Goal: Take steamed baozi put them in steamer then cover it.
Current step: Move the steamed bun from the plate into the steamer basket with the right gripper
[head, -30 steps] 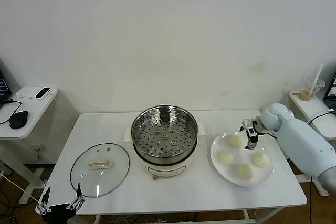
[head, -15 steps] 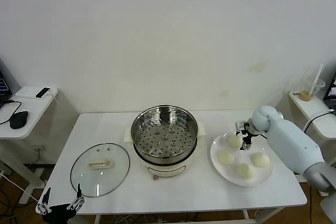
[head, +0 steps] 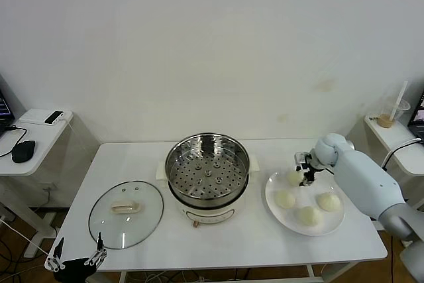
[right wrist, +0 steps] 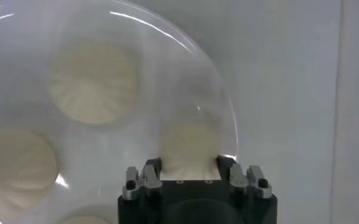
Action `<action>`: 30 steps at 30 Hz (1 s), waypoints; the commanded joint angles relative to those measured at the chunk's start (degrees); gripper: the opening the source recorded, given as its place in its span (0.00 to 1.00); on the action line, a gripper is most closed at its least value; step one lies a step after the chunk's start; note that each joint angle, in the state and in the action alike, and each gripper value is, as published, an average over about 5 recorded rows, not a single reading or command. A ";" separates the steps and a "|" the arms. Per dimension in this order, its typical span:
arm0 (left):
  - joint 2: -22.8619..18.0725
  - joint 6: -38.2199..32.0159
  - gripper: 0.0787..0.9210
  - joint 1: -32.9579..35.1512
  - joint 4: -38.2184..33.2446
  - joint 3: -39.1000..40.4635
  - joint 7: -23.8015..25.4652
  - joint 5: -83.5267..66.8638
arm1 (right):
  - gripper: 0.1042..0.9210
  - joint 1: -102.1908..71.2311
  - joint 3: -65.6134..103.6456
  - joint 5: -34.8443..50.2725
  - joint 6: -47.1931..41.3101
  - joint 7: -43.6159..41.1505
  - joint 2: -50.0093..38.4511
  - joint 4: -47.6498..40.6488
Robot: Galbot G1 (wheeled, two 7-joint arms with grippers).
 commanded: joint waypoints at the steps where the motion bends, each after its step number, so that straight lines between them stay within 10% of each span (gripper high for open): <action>1: 0.29 0.07 0.88 0.43 -0.29 -0.07 -0.02 -0.01 | 0.55 1.43 -1.05 3.46 0.04 -1.51 -2.80 4.39; 15: 1.41 0.04 0.88 1.57 -1.09 -0.21 -0.11 -0.49 | 0.56 20.47 -12.79 23.34 -2.40 -4.95 -12.11 19.98; 30: 3.18 0.54 0.88 1.22 -1.53 -0.71 0.01 -0.76 | 0.56 37.71 -31.97 37.36 -0.09 1.15 -0.79 23.38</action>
